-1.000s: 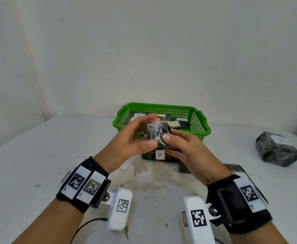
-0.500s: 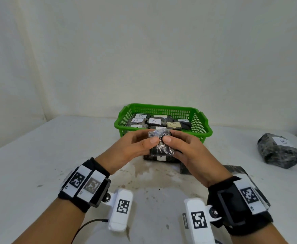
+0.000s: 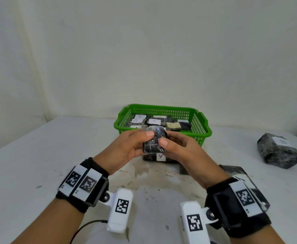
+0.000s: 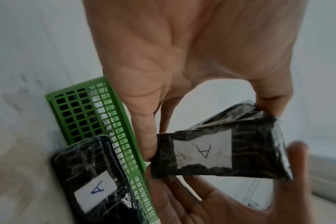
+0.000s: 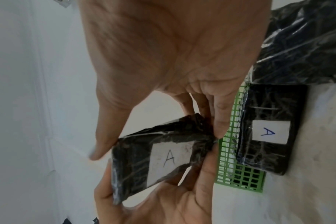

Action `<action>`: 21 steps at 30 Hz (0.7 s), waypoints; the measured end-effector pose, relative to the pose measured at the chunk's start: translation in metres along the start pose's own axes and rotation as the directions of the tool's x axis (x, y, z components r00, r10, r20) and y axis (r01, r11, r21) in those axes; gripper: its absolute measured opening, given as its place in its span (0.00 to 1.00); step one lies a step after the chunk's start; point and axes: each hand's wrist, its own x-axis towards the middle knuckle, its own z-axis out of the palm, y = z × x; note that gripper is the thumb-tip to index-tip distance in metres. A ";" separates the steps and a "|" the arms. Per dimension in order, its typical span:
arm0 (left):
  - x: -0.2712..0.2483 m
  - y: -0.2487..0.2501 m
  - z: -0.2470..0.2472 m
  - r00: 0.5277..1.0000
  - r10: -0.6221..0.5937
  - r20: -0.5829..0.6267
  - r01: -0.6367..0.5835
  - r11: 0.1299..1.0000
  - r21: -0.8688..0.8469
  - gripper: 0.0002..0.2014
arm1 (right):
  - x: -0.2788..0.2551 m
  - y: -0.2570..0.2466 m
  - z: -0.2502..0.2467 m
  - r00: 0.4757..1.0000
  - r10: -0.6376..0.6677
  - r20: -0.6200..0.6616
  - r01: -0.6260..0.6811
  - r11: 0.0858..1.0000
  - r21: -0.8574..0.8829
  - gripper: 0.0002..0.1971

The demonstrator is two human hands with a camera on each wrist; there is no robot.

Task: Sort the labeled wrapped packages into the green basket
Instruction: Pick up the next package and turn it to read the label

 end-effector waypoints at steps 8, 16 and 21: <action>0.003 0.004 -0.003 0.987 -0.164 -0.008 0.159 0.969 -0.187 0.36 | -0.002 0.003 -0.006 1.000 -0.010 -0.023 0.006 0.990 -0.139 0.24; 0.005 0.003 -0.004 0.978 -0.155 -0.139 0.125 0.971 -0.202 0.29 | -0.001 0.002 -0.008 0.991 0.005 -0.131 -0.015 0.997 -0.078 0.20; 0.009 0.003 -0.007 0.937 0.088 -0.338 -0.119 0.990 -0.073 0.22 | -0.001 -0.006 -0.013 0.987 0.045 -0.156 -0.036 0.997 0.064 0.13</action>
